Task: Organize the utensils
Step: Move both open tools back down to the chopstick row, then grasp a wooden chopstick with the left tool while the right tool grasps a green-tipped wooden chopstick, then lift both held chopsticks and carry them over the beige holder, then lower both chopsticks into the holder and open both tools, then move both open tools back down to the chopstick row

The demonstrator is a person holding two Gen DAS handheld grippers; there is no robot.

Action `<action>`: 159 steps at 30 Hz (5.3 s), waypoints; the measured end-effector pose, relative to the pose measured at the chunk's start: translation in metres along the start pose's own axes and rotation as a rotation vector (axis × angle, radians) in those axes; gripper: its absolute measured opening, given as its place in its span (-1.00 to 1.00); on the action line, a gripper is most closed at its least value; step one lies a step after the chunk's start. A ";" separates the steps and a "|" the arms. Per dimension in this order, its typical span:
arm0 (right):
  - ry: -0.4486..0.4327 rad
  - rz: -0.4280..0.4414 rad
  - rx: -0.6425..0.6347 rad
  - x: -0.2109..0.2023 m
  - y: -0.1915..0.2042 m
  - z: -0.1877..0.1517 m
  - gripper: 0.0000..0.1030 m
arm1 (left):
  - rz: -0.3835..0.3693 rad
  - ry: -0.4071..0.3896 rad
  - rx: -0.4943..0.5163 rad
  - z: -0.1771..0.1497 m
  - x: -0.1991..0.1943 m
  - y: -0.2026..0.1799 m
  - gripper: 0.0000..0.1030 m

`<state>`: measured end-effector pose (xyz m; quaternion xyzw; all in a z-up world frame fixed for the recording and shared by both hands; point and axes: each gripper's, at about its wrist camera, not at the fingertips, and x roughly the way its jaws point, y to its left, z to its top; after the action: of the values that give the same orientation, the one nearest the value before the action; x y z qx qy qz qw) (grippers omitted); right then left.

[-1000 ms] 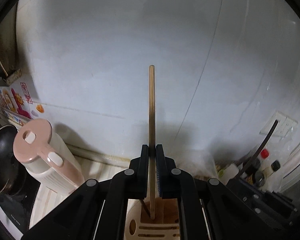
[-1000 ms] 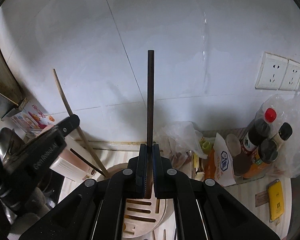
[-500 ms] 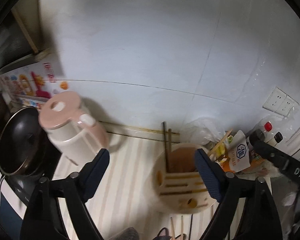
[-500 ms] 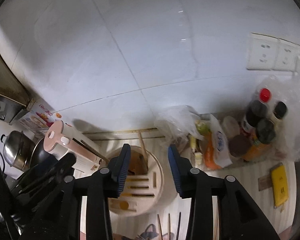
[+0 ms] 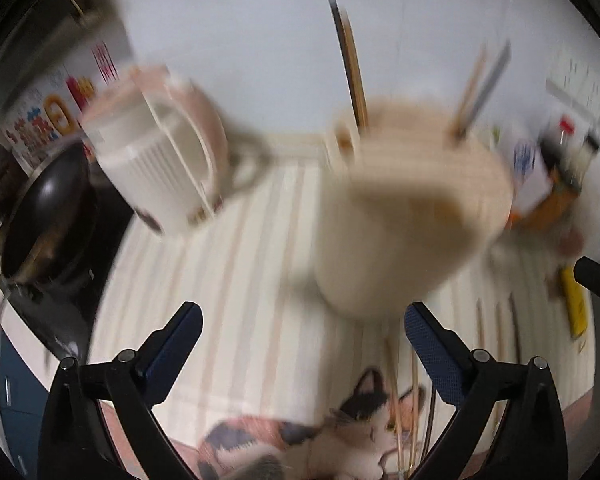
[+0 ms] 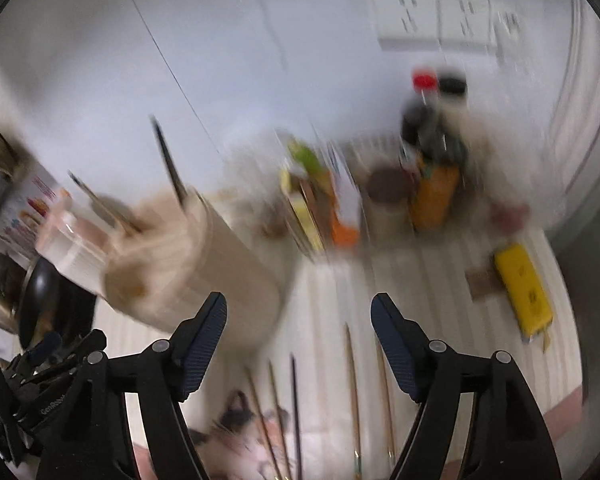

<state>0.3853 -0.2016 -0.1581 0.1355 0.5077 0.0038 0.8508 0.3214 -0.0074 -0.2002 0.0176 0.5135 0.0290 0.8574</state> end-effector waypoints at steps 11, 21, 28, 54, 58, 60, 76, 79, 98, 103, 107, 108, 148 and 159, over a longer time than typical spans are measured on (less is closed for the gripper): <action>0.317 -0.072 0.057 0.098 -0.063 -0.085 -0.57 | -0.138 0.378 -0.014 -0.068 0.119 -0.053 -0.09; 0.403 -0.068 0.054 0.139 -0.066 -0.100 -0.56 | -0.054 0.326 0.155 -0.069 0.131 -0.083 -0.91; 0.440 -0.139 -0.062 0.154 -0.044 -0.112 -0.86 | -0.019 0.340 0.175 -0.075 0.129 -0.050 -0.92; 0.689 -0.173 -0.135 0.168 -0.035 -0.125 -0.85 | -0.088 0.406 0.118 -0.100 0.131 -0.036 -0.55; 0.687 -0.188 -0.160 0.172 -0.039 -0.121 -0.85 | -0.076 0.408 0.128 -0.095 0.132 -0.056 -0.55; 0.680 -0.202 -0.171 0.174 -0.028 -0.129 -0.85 | -0.075 0.409 0.122 -0.092 0.133 -0.060 -0.60; 0.411 -0.158 -0.126 0.118 -0.004 -0.132 -0.87 | -0.002 0.209 0.034 -0.063 0.071 -0.022 -0.92; 0.342 -0.137 -0.117 0.100 0.002 -0.125 -0.87 | -0.008 0.163 0.014 -0.058 0.052 -0.011 -0.92; 0.082 -0.032 -0.114 0.026 0.025 -0.055 -0.87 | -0.024 -0.128 -0.091 0.001 -0.047 0.043 -0.93; 0.028 0.002 -0.119 0.013 0.039 -0.033 -0.87 | -0.021 -0.196 -0.122 0.022 -0.070 0.057 -0.93; -0.011 0.042 -0.116 0.000 0.050 -0.014 -0.87 | -0.031 -0.263 -0.139 0.042 -0.106 0.068 -0.93; -0.025 0.061 -0.113 -0.005 0.054 -0.007 -0.87 | -0.036 -0.280 -0.145 0.047 -0.113 0.070 -0.93; -0.291 0.206 -0.170 0.021 0.117 0.121 -0.59 | -0.163 -0.255 -0.120 0.161 -0.098 0.021 -0.52; -0.259 0.136 -0.054 -0.051 0.069 0.101 0.12 | -0.037 -0.267 -0.135 0.113 -0.118 0.053 1.00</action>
<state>0.4569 -0.1654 -0.0531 0.1462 0.3829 0.0576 0.9103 0.3634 0.0369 -0.0395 -0.0458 0.3921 0.0453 0.9177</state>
